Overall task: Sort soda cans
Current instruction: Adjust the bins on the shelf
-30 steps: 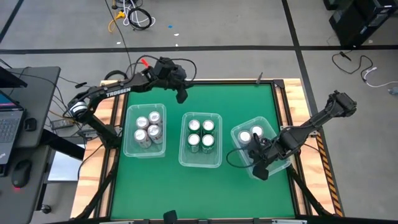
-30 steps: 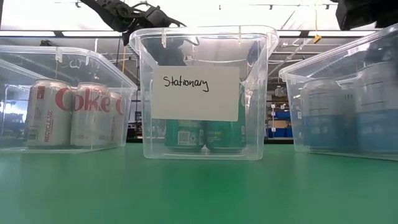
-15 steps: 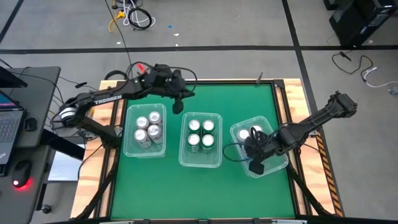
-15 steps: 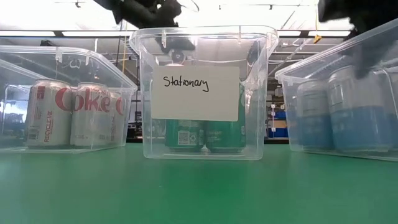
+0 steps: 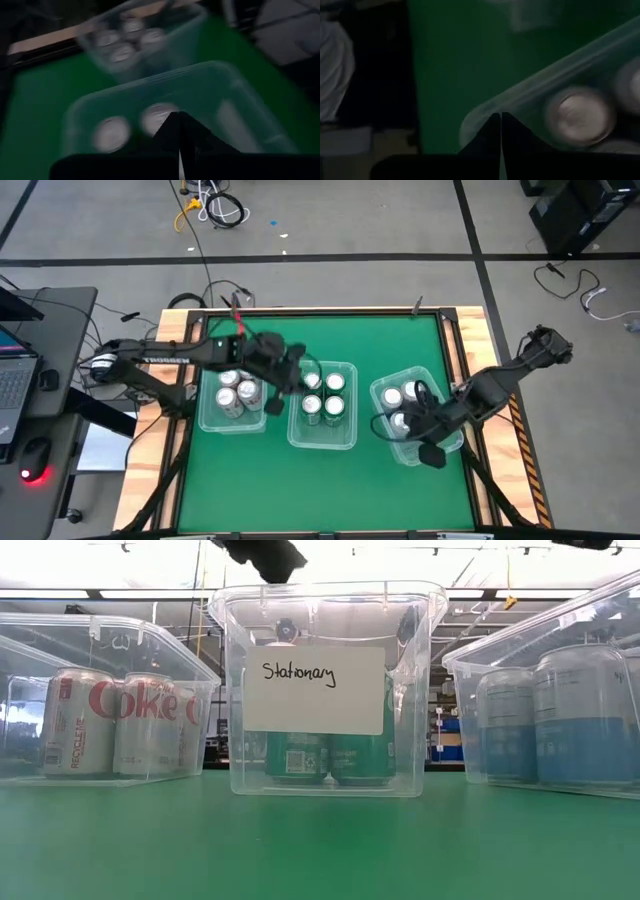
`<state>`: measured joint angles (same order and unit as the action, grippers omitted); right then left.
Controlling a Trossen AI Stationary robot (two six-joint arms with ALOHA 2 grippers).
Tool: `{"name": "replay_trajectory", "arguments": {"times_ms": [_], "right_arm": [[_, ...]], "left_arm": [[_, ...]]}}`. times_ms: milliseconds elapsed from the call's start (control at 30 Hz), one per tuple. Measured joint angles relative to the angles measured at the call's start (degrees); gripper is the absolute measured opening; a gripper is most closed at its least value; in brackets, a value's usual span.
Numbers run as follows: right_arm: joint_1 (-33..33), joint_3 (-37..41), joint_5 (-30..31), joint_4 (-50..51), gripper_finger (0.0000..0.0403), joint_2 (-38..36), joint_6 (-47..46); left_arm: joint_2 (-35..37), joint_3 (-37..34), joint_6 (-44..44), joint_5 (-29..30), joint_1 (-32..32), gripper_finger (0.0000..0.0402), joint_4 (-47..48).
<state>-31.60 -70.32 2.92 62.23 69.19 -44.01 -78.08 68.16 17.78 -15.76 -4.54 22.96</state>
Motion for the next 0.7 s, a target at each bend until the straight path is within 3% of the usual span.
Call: {"name": "replay_trajectory", "arguments": {"times_ms": [233,367,533,700], "right_arm": [[-7.2,5.3,-5.7,-0.6,0.0,0.1,-9.0],[-10.3,9.4,-6.0,-5.0,0.0,0.1,-11.5],[-11.0,14.1,-6.0,-14.3,0.0,0.1,-11.7],[-9.0,16.0,-6.0,-15.4,0.0,-0.1,-9.0]], "left_arm": [[-0.6,0.0,-6.7,5.6,9.4,0.0,1.4],[-2.5,0.0,-10.8,9.8,13.3,0.0,2.1],[-6.7,0.0,-14.3,11.1,16.0,0.0,2.3],[-9.9,0.0,-16.7,11.8,16.9,0.0,1.3]]}}
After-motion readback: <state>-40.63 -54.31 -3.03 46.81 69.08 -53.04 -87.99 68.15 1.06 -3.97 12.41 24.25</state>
